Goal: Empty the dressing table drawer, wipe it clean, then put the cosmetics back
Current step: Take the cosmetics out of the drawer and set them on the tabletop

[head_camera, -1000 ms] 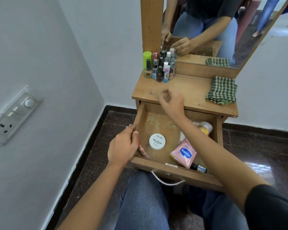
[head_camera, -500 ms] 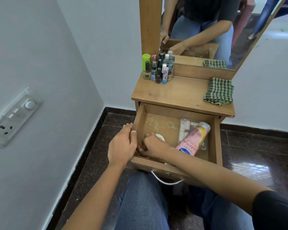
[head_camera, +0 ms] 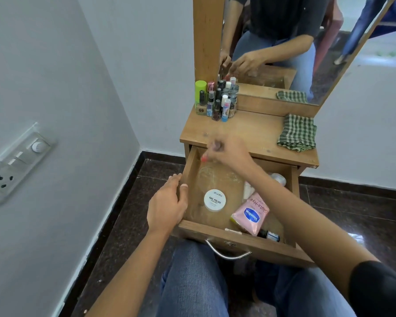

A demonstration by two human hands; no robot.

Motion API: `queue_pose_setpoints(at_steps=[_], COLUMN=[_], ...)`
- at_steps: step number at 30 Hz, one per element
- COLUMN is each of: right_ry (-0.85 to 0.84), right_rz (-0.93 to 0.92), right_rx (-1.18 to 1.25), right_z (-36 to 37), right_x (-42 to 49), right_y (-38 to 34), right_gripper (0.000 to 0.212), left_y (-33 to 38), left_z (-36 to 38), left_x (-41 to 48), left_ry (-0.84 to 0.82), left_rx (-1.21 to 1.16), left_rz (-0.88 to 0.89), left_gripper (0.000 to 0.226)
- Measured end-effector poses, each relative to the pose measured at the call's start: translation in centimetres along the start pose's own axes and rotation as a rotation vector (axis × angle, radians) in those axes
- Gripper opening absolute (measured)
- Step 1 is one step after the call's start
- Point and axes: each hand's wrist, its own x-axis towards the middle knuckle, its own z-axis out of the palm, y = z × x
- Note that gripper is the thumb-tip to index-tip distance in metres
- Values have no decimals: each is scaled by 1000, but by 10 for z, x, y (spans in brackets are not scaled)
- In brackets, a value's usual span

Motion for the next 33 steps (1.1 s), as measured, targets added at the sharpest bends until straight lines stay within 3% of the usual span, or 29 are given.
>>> queue_pose_setpoints(at_steps=[4,8,15,33], right_ry=[197,253,471,590], right_rz=[-31,12,-75,88], right_rx=[71,73,306,62], right_z=[-14,0,42,65], right_x=[41,71,91,129], right_y=[-7,-5,-2,-4], right_gripper=[13,14,16,20], left_y=[0,0,-3,-5], left_z=[0,-1,0,4], left_x=[0,1,2,3], left_ry=[-2,-13,-18,-16], left_rx=[-1,7,-6,4], left_rz=[9,13,33,46], left_gripper=[43,43,42,41])
